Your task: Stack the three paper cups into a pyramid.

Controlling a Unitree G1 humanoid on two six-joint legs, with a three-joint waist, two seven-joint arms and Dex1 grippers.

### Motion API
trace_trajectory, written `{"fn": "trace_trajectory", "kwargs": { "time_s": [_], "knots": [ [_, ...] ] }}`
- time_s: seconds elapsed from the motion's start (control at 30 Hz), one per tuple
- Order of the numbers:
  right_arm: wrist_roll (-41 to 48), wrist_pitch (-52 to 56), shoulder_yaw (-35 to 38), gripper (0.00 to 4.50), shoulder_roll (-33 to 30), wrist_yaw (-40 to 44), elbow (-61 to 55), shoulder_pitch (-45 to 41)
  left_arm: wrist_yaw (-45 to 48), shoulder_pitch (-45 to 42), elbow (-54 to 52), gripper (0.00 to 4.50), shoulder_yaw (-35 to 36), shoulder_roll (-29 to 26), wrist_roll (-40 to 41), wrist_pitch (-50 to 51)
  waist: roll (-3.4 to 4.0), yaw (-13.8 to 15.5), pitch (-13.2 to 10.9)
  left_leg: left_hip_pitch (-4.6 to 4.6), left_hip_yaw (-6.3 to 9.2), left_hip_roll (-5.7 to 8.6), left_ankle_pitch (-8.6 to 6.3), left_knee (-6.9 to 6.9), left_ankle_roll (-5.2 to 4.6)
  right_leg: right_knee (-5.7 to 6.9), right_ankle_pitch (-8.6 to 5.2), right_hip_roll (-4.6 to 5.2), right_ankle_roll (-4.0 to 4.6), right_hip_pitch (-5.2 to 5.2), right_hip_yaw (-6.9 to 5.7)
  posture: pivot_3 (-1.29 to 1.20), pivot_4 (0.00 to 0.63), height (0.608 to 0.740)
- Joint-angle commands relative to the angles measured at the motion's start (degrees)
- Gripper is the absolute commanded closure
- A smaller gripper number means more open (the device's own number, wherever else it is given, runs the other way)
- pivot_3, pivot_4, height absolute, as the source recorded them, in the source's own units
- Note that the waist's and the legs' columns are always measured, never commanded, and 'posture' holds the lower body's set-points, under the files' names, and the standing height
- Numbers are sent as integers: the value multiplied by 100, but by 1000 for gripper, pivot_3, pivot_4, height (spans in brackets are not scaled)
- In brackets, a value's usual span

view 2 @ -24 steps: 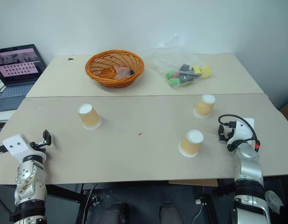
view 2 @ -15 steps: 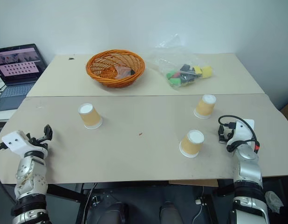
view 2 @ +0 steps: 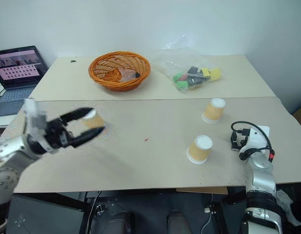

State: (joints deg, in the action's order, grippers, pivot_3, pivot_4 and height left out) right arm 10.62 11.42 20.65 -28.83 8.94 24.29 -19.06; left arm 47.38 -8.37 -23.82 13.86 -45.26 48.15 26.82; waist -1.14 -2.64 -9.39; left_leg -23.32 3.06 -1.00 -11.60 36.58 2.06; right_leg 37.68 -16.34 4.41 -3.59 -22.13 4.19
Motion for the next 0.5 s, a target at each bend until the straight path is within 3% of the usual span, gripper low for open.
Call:
{"fn": "trace_trajectory", "kwargs": {
  "time_s": [0.03,0.23,0.37,0.5],
  "knots": [
    [557,644,213,26,-815,1223,-729,235,580,58,-126,0,-410,44,-346,-311,24,20,-14,-5,-4,3,0,0,0,-5,0,4,0,0,2,0,150,740],
    [1459,1571,510,26,-2440,3750,-1416,1177,828,158,-218,0,-585,101,-515,-284,26,43,-21,-11,-2,1,-4,0,-6,-14,-1,3,-1,0,-3,0,150,740],
    [2380,2001,680,26,-3135,5788,-2679,2338,978,239,-264,0,-687,109,-586,-281,22,17,-23,-1,-2,-1,-4,0,-7,-13,-2,1,-3,10,-2,0,150,740],
    [2538,2209,158,26,-3239,6010,-3475,2278,1193,308,-273,0,-823,63,-881,-482,17,-63,-25,6,-8,-7,-5,1,-8,-12,-3,-4,-6,13,4,0,150,740]
  ]
}}
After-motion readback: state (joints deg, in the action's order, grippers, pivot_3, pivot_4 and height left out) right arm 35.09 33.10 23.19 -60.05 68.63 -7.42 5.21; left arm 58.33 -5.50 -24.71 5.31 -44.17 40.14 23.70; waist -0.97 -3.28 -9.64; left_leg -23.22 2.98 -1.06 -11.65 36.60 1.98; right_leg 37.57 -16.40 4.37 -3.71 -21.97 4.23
